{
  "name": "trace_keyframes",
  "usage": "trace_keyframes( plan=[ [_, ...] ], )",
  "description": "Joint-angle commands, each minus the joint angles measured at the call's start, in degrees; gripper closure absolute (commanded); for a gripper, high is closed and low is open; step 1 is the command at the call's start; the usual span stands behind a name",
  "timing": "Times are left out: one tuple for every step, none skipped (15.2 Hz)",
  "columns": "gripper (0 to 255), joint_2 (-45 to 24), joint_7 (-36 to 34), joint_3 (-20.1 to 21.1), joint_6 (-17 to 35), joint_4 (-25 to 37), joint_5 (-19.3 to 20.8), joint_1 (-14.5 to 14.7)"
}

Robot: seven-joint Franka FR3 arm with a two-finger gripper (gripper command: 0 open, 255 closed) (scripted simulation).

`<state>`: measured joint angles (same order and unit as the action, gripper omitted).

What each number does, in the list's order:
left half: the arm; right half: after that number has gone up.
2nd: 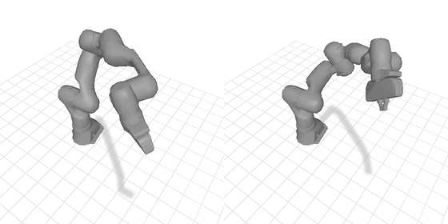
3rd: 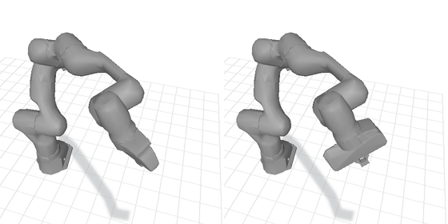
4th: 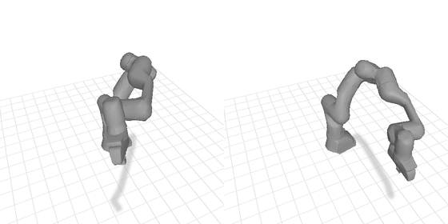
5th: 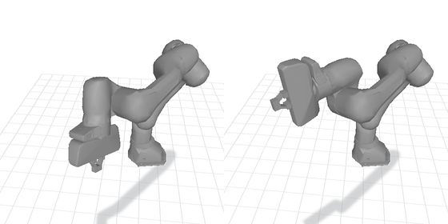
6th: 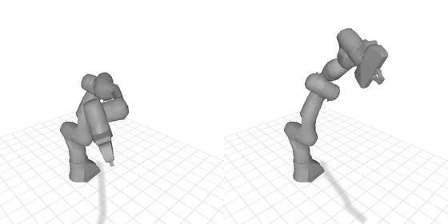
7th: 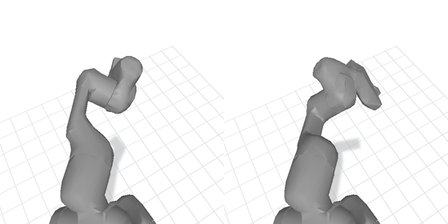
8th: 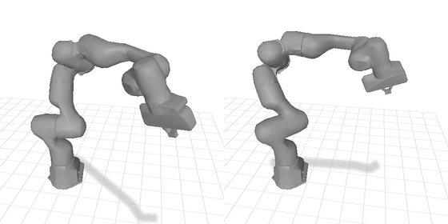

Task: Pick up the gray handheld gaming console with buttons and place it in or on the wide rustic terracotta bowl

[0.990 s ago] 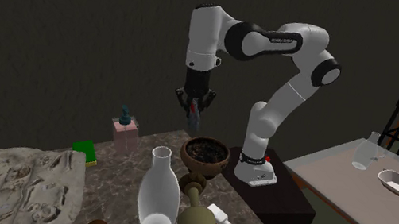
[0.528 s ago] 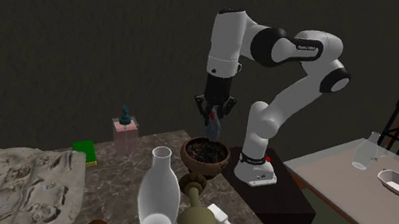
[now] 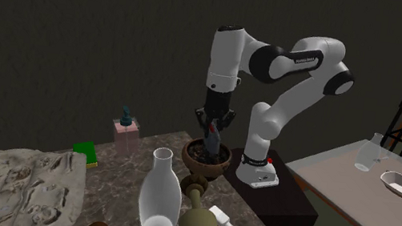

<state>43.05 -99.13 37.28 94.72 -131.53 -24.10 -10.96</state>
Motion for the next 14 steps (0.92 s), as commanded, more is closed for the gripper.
trace_keyframes(
  plan=[
    [255, 0.23, 0.07, 0.55, 1.44, -1.59, -0.50, 0.22],
    [255, 0.29, 0.13, 0.81, 2.15, -2.33, -0.72, 0.30],
    [255, 0.33, 0.20, 1.08, 2.86, -3.07, -0.94, 0.38],
    [255, 0.36, 0.26, 1.36, 3.58, -3.80, -1.17, 0.45],
    [255, 0.37, 0.31, 1.62, 4.24, -4.47, -1.38, 0.52],
    [255, 0.38, 0.31, 1.62, 4.24, -4.47, -1.38, 0.52],
    [255, 0.37, 0.31, 1.62, 4.24, -4.47, -1.38, 0.52],
    [255, 0.37, 0.31, 1.62, 4.24, -4.47, -1.38, 0.52],
    [255, 0.37, 0.31, 1.62, 4.24, -4.47, -1.38, 0.52],
    [255, 0.37, 0.31, 1.62, 4.24, -4.47, -1.38, 0.52],
    [255, 0.37, 0.31, 1.62, 4.24, -4.47, -1.38, 0.52],
    [255, 0.37, 0.31, 1.62, 4.24, -4.47, -1.38, 0.52],
    [255, 0.37, 0.31, 1.62, 4.24, -4.47, -1.38, 0.52],
    [0, 0.37, 0.32, 1.62, 4.24, -4.47, -1.38, 0.52]
  ],
)
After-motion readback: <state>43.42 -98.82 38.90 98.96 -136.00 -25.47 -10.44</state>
